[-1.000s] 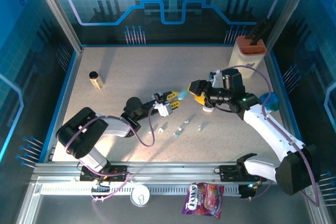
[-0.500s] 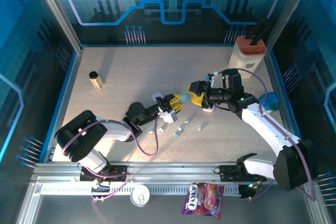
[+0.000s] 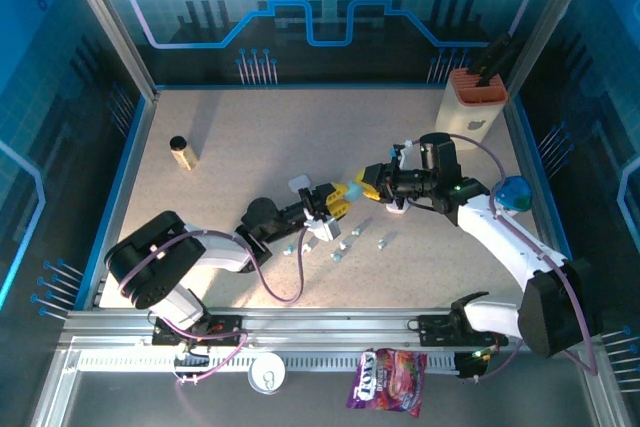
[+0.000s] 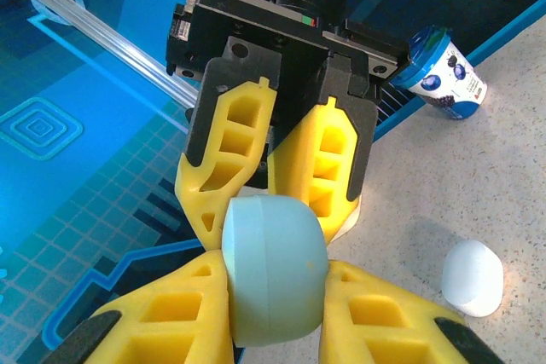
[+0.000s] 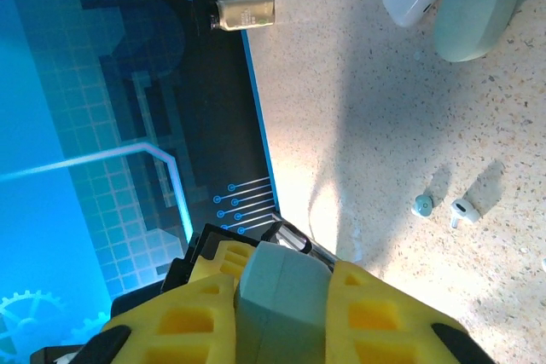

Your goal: Insert the wireless bluetooth earbuds into the charging case

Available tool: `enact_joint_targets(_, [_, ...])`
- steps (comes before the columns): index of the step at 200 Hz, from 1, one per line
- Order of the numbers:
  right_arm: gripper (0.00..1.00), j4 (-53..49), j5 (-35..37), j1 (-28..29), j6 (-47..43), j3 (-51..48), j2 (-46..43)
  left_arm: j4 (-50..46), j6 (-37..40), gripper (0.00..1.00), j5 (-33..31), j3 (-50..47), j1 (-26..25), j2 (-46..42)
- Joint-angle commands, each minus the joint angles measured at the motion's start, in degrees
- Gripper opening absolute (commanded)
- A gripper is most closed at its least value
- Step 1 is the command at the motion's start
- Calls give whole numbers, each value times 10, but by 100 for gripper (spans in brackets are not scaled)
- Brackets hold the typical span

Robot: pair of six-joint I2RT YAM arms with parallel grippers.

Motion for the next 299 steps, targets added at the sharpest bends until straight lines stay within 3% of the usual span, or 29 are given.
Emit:
enact_joint_targets(1, [12,3,-4,1,-24,-1,-6,23,-10,1,-13,-9,-4,-6])
enact_joint_targets(24, [9,24,19,0,-43,-7,-19,23,-25,36,-28,-11,-9,-6])
enact_joint_targets(51, [8,95,51,-1,-65,-34,-42,23,-59,66,-70,-14,-26,-8])
enact_joint_targets(87, [4,145,85,-11,-67,-57,-55,23,-98,85,-175,-25,-68,-7])
enact_joint_targets(133, [0,215,142,-18,-61,-94,-74,24,-216,83,-225,-40,-79,-24])
enact_joint_targets(168, [0,259,164,-19,-51,-108,-85,24,-269,99,-228,-56,-79,-42])
enact_joint_targets(197, [0,283,174,-19,-25,-114,-96,19,-372,99,-257,-64,-79,-74])
enact_joint_targets(231, [0,308,176,-14,13,-117,-106,-148,-483,99,-260,-23,-73,-149])
enact_joint_targets(245, [0,322,170,-12,26,-116,-109,-186,-506,99,-230,0,-74,-155])
enact_joint_targets(299, [0,378,166,1,61,-117,-129,-75,-591,96,-199,25,-67,-91])
